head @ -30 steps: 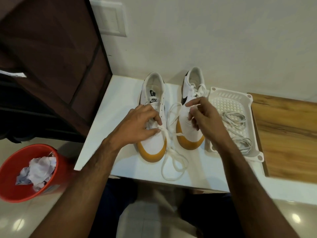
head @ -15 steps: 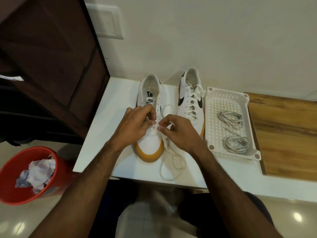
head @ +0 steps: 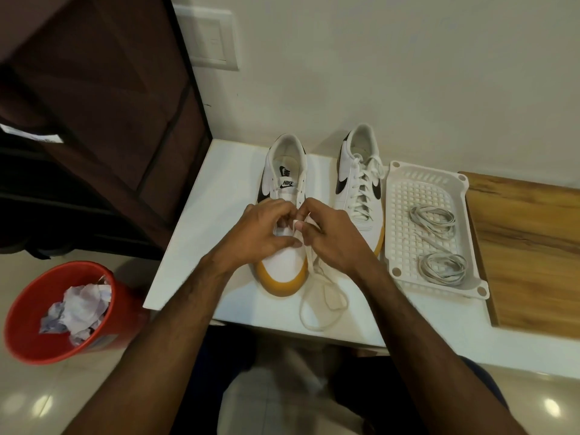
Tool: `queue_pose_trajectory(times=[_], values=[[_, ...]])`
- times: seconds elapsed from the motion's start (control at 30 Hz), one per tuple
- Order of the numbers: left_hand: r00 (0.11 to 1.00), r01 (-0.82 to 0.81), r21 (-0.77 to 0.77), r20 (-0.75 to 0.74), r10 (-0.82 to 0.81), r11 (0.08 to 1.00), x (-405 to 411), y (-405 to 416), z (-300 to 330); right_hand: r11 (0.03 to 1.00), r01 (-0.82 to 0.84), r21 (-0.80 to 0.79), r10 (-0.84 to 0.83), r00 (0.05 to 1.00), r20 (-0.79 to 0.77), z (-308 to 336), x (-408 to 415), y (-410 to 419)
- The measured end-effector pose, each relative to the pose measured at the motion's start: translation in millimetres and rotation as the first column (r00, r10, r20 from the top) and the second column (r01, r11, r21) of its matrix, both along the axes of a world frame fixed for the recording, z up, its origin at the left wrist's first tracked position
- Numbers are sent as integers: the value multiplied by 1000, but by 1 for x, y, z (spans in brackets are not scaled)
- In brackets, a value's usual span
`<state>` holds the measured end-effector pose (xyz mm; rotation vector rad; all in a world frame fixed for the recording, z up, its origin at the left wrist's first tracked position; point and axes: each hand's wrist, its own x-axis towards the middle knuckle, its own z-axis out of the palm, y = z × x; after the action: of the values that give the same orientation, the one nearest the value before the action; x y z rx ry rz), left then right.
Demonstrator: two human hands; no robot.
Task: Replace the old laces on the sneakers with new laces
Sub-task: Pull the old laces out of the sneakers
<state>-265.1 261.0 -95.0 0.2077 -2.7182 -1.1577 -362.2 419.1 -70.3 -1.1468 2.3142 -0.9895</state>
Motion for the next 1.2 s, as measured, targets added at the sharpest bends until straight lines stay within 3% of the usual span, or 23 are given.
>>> queue_pose_trajectory(times=[0.1,0.17,0.27,0.33,0.47,0.53,0.6,0.63,0.67,0.73,0.8,0.87,0.93,1.03,1.2], values=[[1000,-7,2,-1,7,1000,-2,0,1,998,-39,-59,35,997,-67,5,3,-3],[1000,-18,0,-6,18,1000,-2,-1,2,991,-58,-123,60,998,5,15,5,-2],[1000,-24,9,3,24,1000,-3,-1,4,930,-68,-361,135,977,163,43,4,3],[1000,-3,22,-4,3,1000,-3,-1,3,817,-4,-576,210,933,293,63,2,6],[1000,13,45,4,-13,999,-4,-2,1,602,226,-766,390,754,529,81,5,8],[1000,13,29,0,-13,1000,-5,-2,1,592,332,-734,484,581,654,80,8,9],[1000,13,15,-4,-13,1000,-4,-1,2,670,401,-624,422,486,765,78,5,10],[1000,15,9,0,-15,1000,-4,-1,2,737,401,-544,293,535,792,76,2,12],[1000,15,0,8,-15,1000,-4,-2,2,821,364,-439,104,661,743,73,-1,14],[1000,16,-17,20,-16,1000,-4,-3,1,959,250,-136,-184,910,372,66,-6,17],[1000,15,-53,20,-14,998,-4,-3,0,974,150,170,-160,986,43,55,-8,18],[1000,2,-99,11,-1,995,-3,-3,0,914,73,398,-69,997,-24,46,-4,15],[1000,-16,-159,9,18,987,-2,-3,2,861,43,508,-20,999,-50,35,2,9],[998,-50,-212,28,57,976,-1,-2,4,906,23,423,17,996,-92,27,9,-1],[995,-74,-181,47,84,981,0,-3,8,996,-88,10,87,994,60,33,15,-14]])
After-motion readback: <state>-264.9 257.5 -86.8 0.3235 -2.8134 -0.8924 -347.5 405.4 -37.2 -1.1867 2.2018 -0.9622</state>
